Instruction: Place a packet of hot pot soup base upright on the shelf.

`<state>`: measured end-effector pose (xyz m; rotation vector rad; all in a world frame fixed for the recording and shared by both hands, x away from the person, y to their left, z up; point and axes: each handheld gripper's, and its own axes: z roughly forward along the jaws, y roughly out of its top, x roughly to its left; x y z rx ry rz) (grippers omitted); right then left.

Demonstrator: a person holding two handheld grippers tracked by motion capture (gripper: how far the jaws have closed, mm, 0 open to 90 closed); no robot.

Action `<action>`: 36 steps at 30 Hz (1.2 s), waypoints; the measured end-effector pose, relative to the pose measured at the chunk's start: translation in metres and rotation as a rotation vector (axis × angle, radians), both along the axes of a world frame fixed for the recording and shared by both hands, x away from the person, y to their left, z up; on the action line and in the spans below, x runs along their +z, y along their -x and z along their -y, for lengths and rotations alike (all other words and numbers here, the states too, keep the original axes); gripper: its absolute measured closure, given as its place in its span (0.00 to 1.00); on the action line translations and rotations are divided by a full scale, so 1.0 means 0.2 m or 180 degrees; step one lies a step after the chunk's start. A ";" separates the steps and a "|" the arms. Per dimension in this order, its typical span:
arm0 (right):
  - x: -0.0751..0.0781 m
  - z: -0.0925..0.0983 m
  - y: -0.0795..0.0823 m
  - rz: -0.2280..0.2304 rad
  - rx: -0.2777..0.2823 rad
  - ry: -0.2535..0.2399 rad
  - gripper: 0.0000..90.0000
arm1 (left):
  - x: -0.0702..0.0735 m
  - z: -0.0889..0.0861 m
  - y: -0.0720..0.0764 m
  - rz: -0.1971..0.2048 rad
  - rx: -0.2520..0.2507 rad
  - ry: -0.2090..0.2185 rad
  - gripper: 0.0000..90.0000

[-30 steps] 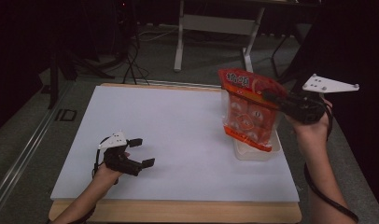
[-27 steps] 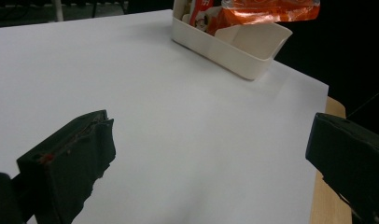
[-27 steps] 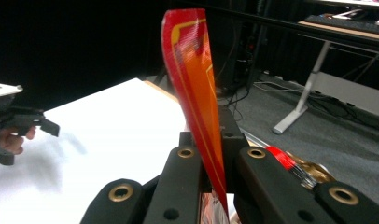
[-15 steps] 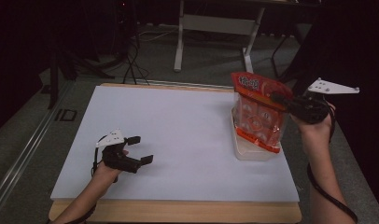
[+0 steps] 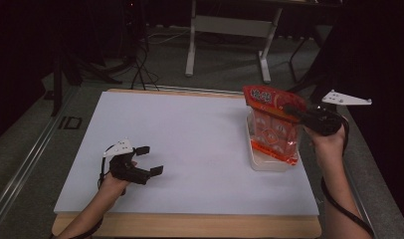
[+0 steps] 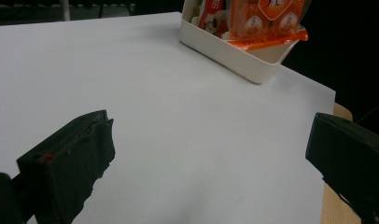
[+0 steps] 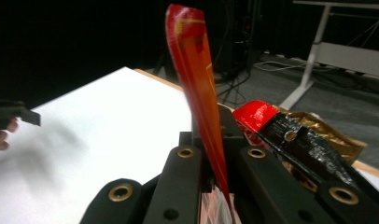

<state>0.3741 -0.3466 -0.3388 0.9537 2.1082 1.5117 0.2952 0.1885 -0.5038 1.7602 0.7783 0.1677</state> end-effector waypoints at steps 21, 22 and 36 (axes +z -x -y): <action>-0.24 0.11 -0.04 -0.0277 -0.0126 -0.0106 0.99 | -0.04 0.01 -0.01 -0.0076 -0.0035 -0.0073 0.00; -0.25 0.12 -0.04 -0.0287 -0.0119 -0.0135 0.99 | -0.04 0.01 -0.01 -0.0074 -0.0038 -0.0070 0.00; -0.34 0.15 -0.03 -0.0340 -0.0181 -0.0106 0.94 | -0.04 0.01 -0.01 -0.0084 -0.0022 -0.0043 0.00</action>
